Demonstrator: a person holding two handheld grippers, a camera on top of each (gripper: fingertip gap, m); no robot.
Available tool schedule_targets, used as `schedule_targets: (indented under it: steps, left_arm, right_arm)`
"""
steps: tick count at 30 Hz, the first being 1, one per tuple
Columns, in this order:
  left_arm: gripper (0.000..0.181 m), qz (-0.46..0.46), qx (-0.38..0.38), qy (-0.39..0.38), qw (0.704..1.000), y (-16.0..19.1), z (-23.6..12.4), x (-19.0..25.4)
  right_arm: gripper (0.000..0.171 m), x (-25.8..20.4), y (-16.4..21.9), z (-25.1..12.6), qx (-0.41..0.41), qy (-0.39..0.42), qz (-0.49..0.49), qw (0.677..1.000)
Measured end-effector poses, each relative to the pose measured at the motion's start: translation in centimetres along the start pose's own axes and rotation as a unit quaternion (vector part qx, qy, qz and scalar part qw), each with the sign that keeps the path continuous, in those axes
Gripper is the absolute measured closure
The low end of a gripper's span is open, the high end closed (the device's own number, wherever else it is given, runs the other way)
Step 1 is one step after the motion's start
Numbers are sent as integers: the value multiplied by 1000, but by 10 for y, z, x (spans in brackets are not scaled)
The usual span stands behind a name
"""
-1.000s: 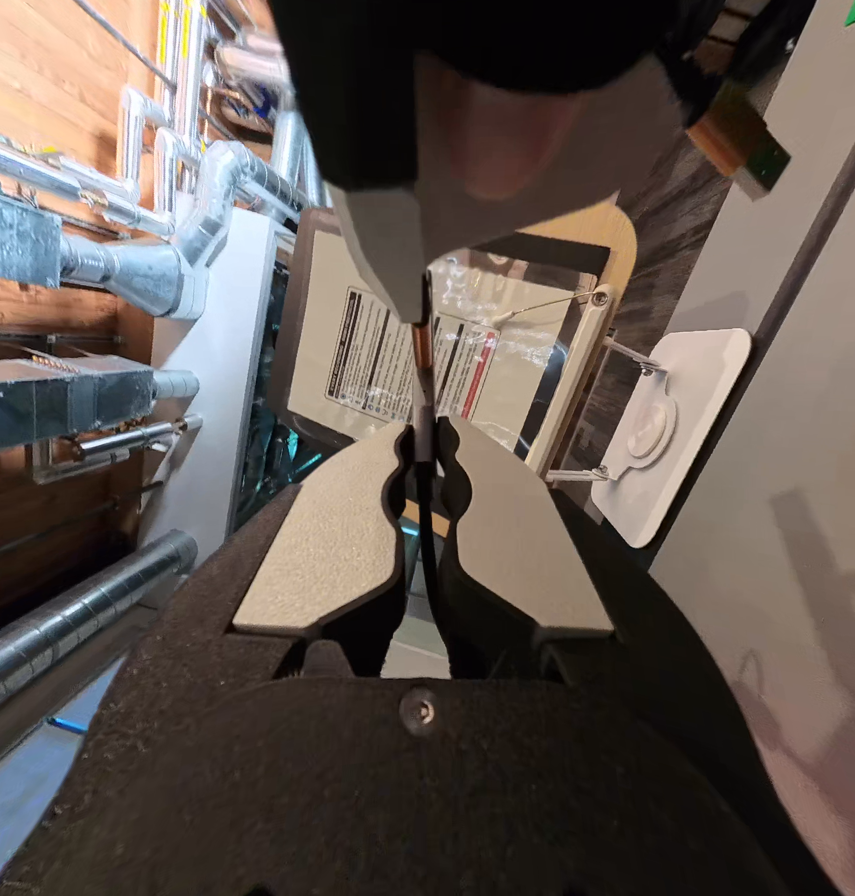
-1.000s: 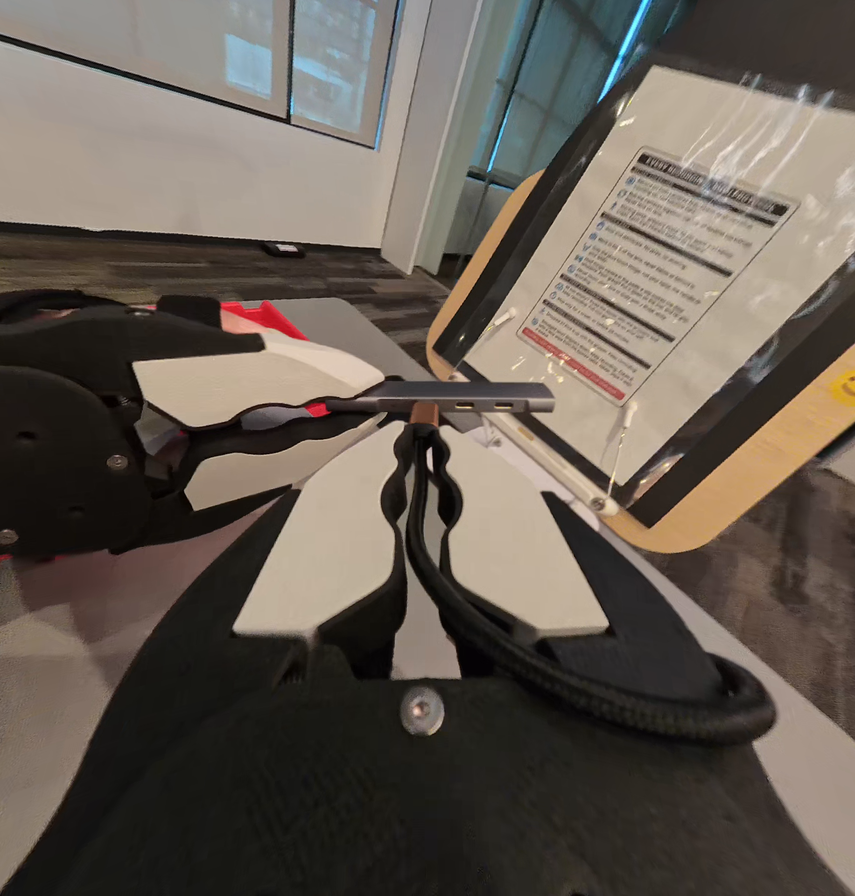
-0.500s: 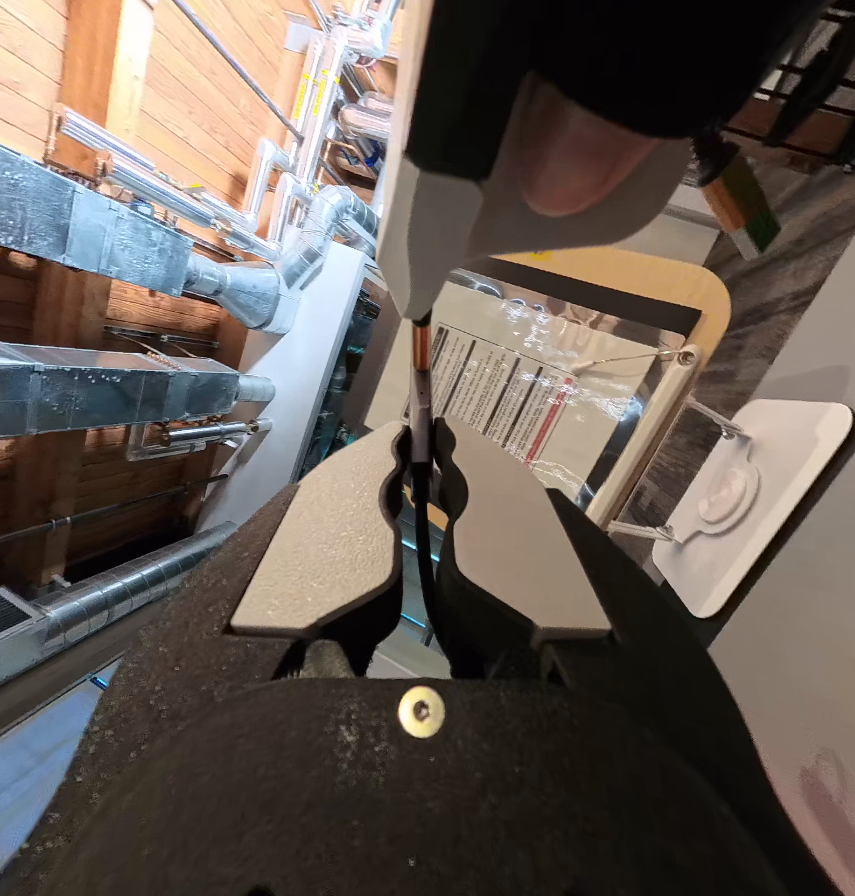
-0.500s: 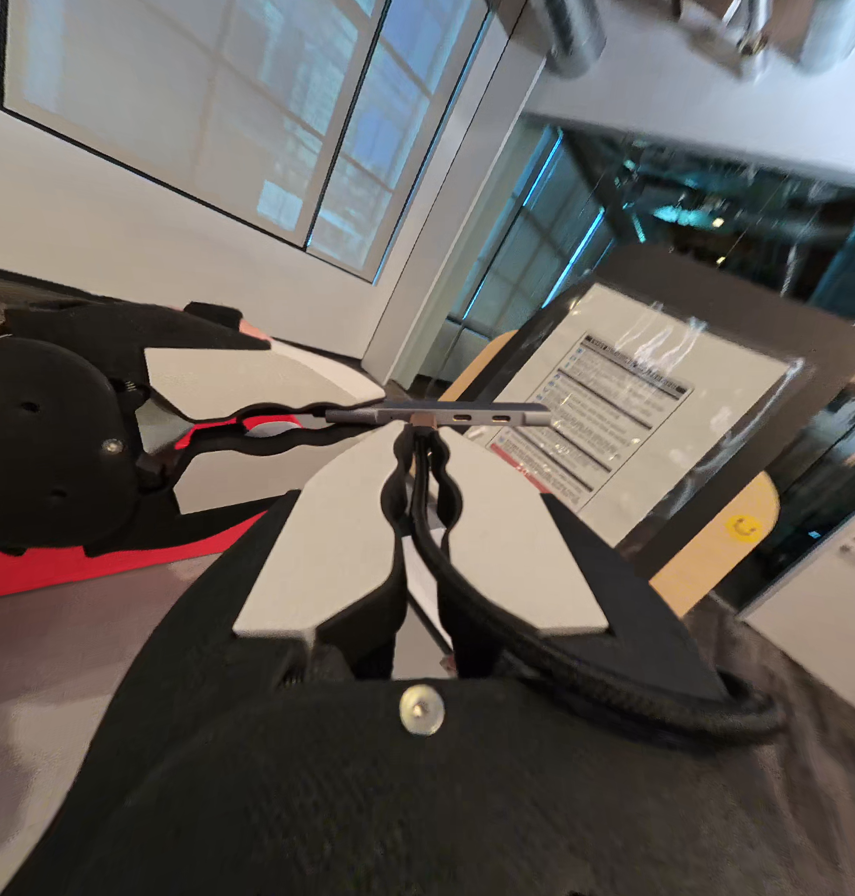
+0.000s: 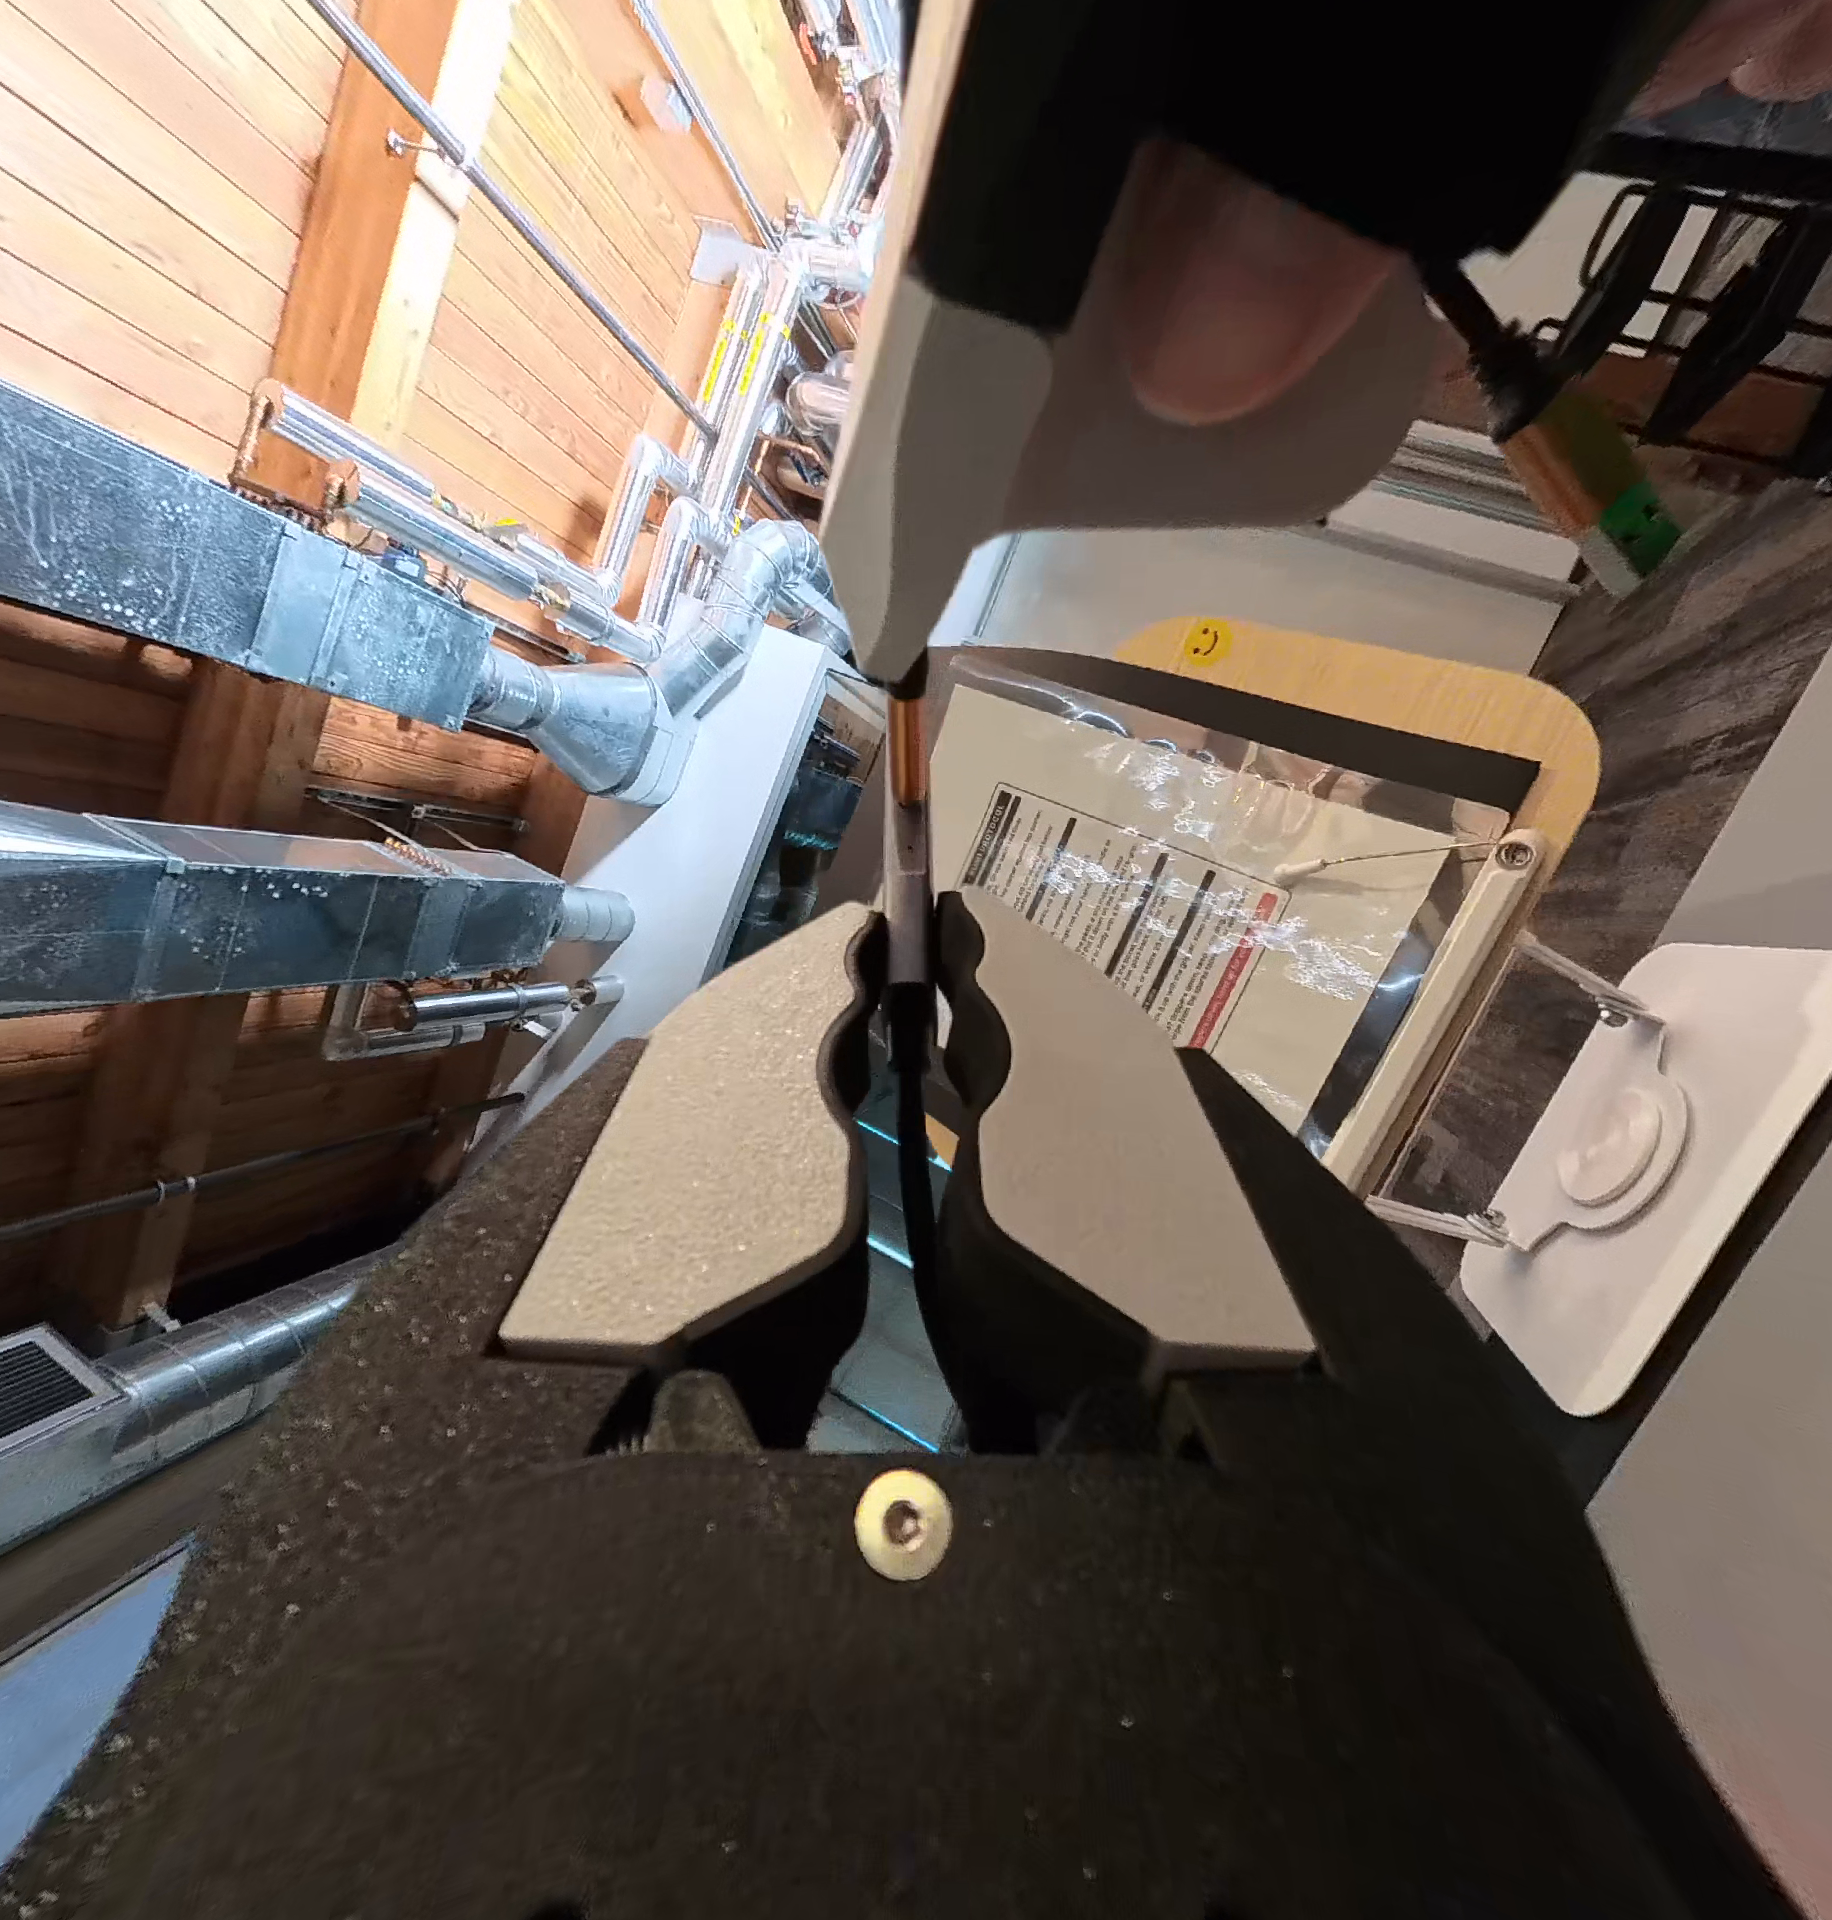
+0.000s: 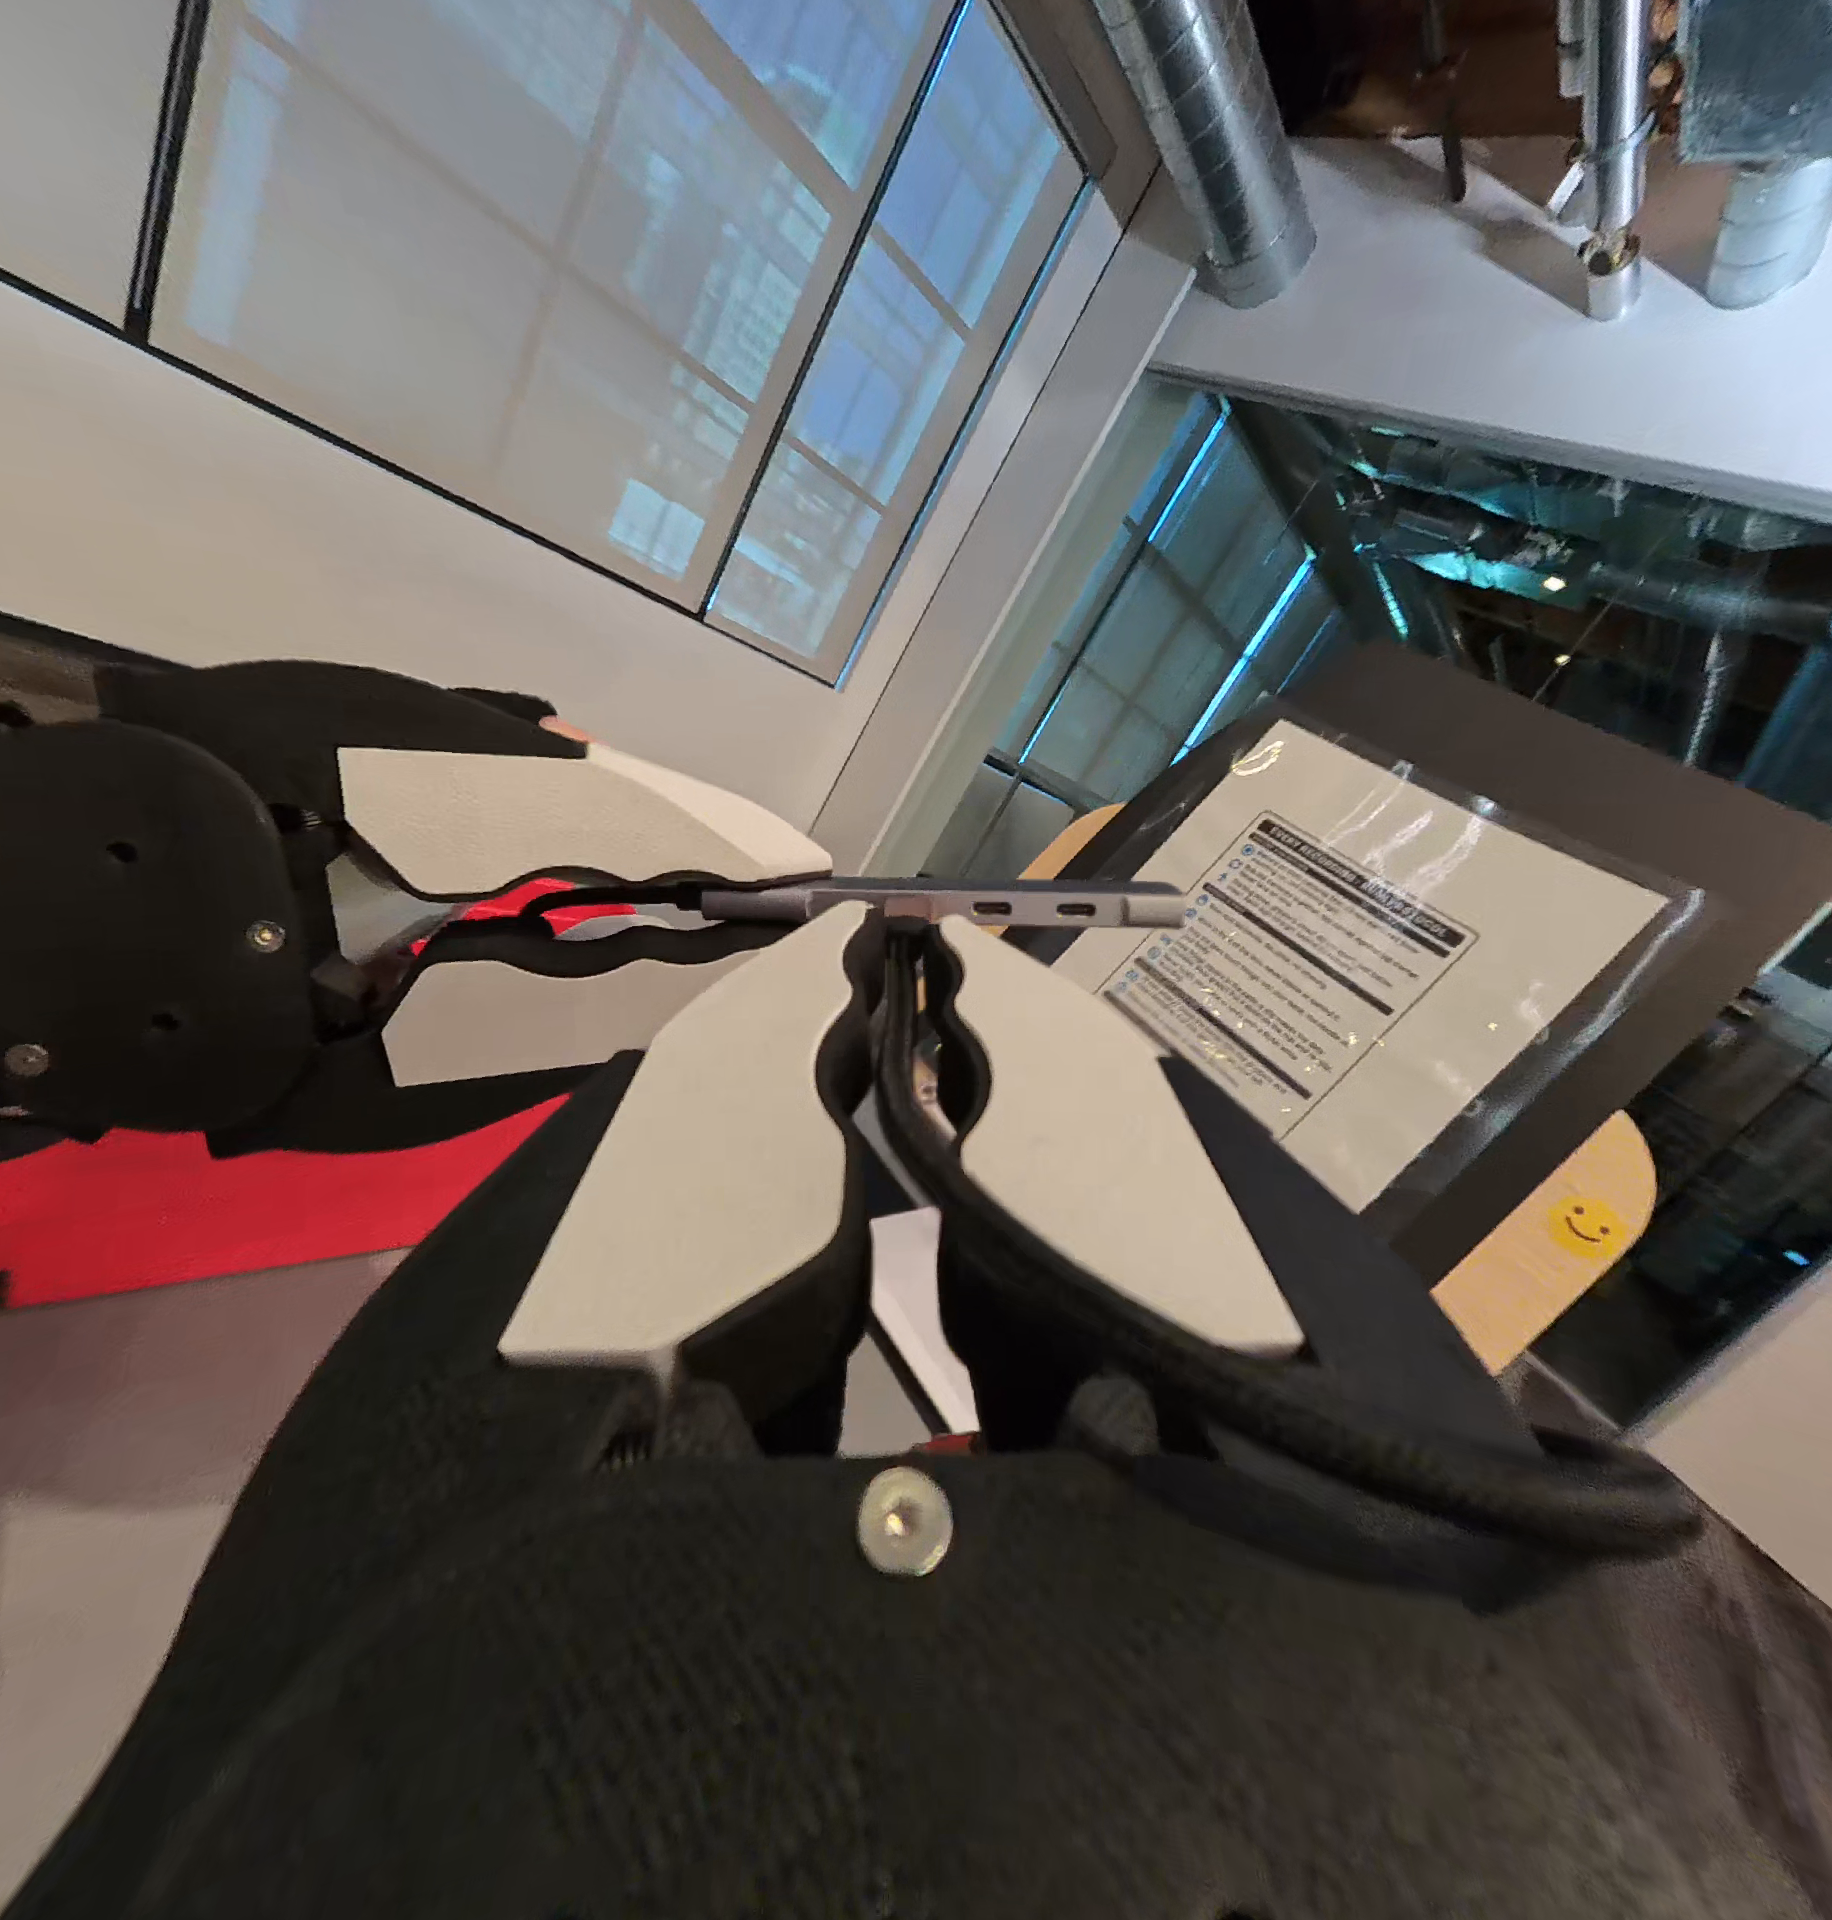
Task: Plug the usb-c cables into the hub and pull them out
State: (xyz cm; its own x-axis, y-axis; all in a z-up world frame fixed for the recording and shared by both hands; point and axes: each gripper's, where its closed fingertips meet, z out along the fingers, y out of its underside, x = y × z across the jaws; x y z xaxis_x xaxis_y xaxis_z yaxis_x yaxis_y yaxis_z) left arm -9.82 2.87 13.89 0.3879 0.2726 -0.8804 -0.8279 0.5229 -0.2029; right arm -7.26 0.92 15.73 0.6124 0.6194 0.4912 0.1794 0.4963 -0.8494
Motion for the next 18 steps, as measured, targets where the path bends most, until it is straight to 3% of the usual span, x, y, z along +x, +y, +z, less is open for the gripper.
schedule_targets:
  steps: [1, 9, 18]
  left_arm:
    - [173, -1, -2, 0, 1000, -2, 0, -1]
    - [173, 12, 22, -58, 998, -21, -11, -33]
    - [173, 23, 44, -91, 995, -31, -20, -49]
  right_arm:
    - [164, 1, -2, -1, 5, 7, -11, 1000]
    - [164, -9, -40, -15, 80, 62, -104, 989]
    - [164, -13, -55, -22, 97, 44, -101, 989]
